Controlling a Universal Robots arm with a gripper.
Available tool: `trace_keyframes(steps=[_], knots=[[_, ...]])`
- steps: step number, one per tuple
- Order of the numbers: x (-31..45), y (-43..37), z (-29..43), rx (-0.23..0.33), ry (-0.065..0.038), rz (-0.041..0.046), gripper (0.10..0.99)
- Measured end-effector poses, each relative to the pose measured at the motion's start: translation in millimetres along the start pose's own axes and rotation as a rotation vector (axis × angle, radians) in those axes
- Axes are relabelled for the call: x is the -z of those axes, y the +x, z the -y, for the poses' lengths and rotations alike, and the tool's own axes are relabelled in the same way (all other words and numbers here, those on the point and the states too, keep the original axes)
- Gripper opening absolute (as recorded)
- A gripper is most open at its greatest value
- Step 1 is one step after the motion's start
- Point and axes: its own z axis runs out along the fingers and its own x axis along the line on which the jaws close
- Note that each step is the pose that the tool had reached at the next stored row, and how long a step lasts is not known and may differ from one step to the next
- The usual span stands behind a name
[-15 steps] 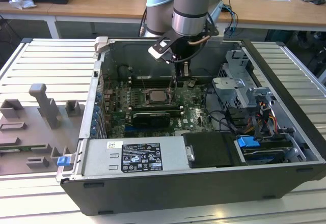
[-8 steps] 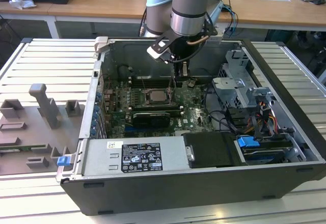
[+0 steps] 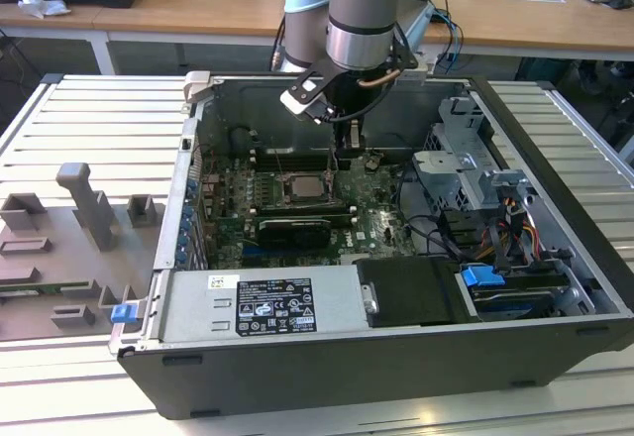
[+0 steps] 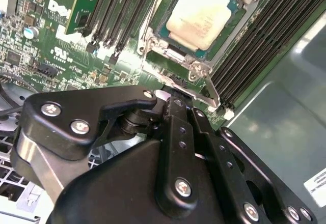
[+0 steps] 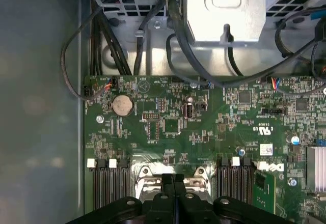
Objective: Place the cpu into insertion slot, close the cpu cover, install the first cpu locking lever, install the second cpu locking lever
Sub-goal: 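Close the cpu cover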
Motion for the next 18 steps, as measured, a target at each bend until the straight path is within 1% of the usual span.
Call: trace_keyframes(steps=[2,9,15,18], knots=[[0.1,0.0,4.0,0.000,0.000,-0.0001,0.106],[-0.1,0.0,10.4,0.000,0.000,-0.0001,0.106],[-1.7,-0.1,12.4,0.000,0.000,-0.0001,0.106],[-4.0,-0.1,13.1,0.000,0.000,-0.0002,0.106]])
